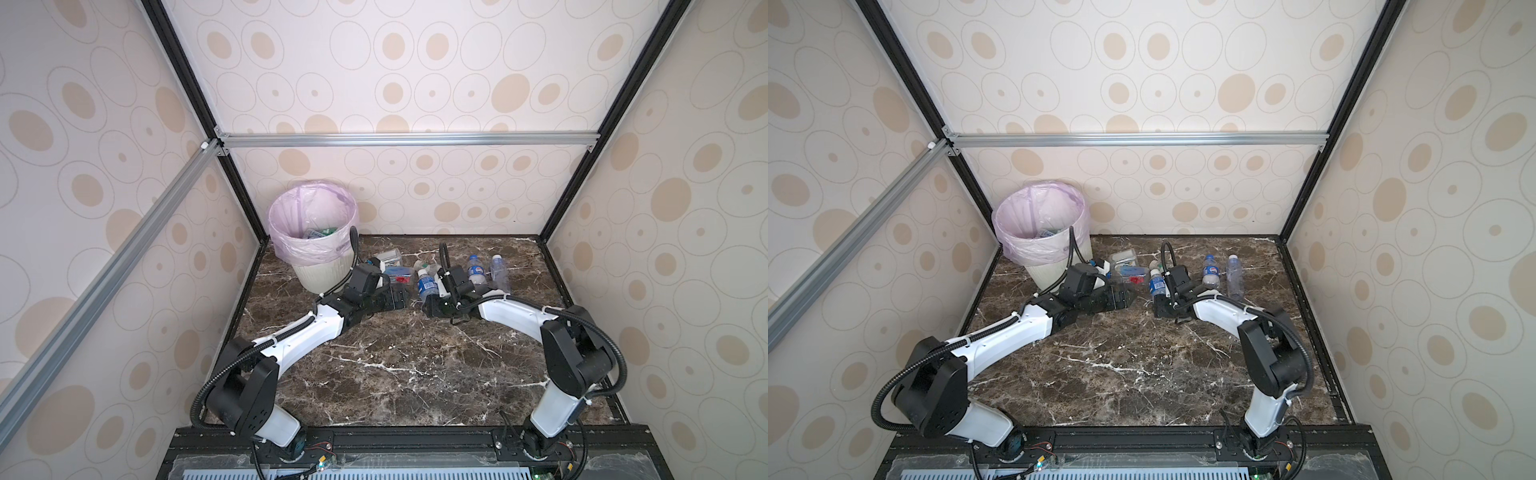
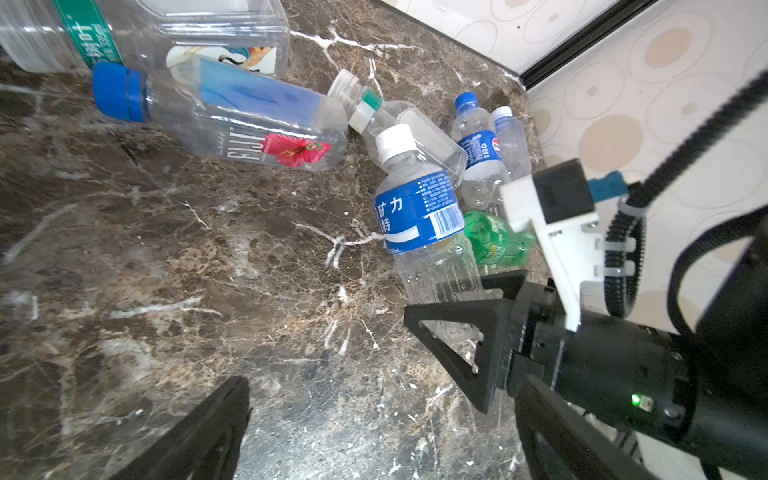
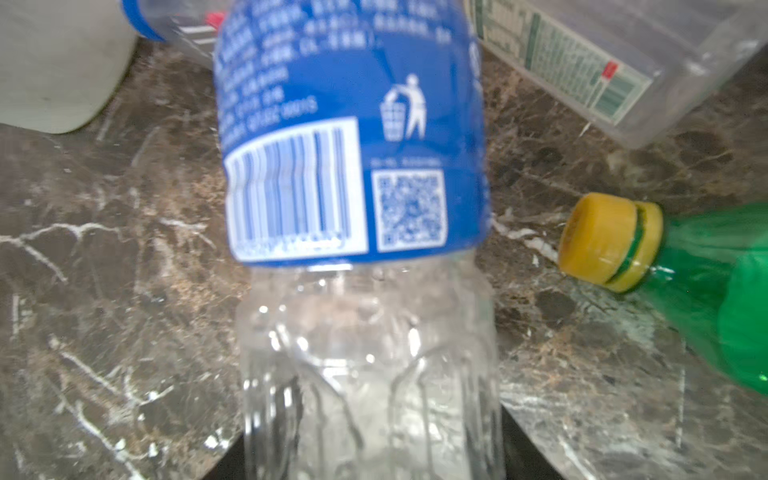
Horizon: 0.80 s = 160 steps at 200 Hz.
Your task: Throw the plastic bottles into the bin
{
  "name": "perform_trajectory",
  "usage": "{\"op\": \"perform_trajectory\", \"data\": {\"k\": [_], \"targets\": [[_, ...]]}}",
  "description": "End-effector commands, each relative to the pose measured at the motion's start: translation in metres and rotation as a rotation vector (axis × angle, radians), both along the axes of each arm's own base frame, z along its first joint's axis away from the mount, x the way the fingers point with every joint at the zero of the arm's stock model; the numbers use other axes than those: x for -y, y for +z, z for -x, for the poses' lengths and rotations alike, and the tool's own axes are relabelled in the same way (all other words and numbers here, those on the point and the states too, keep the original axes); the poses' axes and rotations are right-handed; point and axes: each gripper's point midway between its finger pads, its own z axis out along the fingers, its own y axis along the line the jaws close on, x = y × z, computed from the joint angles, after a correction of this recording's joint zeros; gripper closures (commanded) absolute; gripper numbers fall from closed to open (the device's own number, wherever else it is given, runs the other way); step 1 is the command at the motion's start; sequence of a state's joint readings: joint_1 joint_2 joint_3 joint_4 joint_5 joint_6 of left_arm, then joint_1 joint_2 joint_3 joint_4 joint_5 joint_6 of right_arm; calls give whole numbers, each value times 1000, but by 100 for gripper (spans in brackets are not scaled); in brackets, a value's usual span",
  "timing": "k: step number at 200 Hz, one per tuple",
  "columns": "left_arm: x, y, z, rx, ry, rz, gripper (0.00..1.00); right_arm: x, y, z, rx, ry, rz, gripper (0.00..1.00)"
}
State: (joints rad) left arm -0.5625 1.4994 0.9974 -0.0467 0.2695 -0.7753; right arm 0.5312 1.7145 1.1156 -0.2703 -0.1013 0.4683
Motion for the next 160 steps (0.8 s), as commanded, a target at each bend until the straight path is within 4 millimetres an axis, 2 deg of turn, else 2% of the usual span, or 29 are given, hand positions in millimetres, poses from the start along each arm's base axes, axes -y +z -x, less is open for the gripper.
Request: {"op": "perform_trajectory", "data": {"k": [1, 67, 85, 160], "targets": [[7, 21, -2, -14, 12, 182, 1, -7, 22, 15, 34, 25, -26, 43], [23, 54, -5, 18, -8, 372, 1, -33, 80, 45, 157, 135, -136, 43], [26, 65, -7, 47, -15, 426, 1, -36, 84, 51, 162, 148, -148, 43], [29, 68, -11, 53, -8, 477, 10, -52, 94, 64, 191, 199, -231, 43]]}}
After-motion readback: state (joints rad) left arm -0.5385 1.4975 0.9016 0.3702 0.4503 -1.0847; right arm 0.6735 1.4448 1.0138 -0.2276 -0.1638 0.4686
